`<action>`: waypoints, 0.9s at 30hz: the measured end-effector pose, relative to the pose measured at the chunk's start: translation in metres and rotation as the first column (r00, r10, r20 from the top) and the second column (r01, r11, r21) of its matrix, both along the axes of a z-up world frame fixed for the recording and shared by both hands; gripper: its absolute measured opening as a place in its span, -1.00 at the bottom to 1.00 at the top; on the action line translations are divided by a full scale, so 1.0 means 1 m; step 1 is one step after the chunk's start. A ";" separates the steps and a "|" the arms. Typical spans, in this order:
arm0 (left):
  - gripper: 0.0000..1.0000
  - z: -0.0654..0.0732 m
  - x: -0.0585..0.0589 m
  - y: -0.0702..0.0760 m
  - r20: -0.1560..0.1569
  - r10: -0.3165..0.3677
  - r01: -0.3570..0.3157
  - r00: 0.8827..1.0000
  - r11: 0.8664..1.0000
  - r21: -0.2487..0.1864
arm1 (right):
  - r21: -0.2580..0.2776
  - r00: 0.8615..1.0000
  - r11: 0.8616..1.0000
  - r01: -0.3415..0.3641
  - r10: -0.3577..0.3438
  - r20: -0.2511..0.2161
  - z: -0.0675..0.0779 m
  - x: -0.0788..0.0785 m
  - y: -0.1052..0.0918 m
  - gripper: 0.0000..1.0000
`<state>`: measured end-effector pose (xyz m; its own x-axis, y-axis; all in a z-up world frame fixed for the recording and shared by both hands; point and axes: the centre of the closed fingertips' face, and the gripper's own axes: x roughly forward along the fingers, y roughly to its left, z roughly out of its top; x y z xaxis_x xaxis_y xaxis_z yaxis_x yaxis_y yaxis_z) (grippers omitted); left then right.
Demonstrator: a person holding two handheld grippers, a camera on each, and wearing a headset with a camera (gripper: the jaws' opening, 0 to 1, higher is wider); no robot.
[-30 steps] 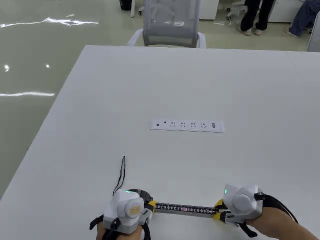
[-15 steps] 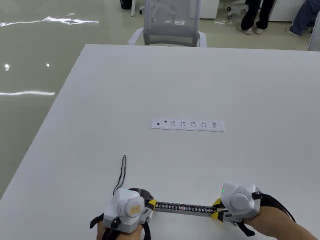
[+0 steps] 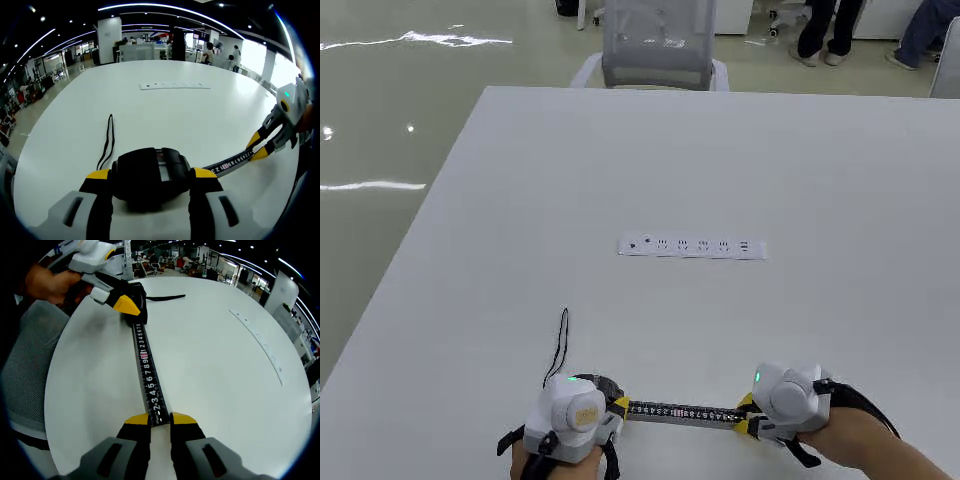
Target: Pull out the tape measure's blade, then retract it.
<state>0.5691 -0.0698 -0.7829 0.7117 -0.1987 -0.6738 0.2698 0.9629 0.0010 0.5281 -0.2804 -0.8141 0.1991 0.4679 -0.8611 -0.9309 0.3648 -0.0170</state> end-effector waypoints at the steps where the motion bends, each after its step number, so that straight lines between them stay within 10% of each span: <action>1: 0.15 0.000 0.000 0.000 0.000 0.001 -0.001 1.000 1.000 0.000 | 0.000 1.000 1.000 0.001 -0.001 0.000 0.000 0.000 0.000 -0.74; 27: 0.16 0.001 0.000 0.000 0.001 0.002 -0.002 1.000 1.000 0.000 | 0.001 1.000 1.000 0.000 0.000 0.000 -0.001 0.001 0.011 -0.74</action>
<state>0.5690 -0.0698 -0.7821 0.7128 -0.1971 -0.6731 0.2676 0.9635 0.0013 0.5295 -0.2697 -0.8149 0.1992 0.4691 -0.8604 -0.9311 0.3643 -0.0169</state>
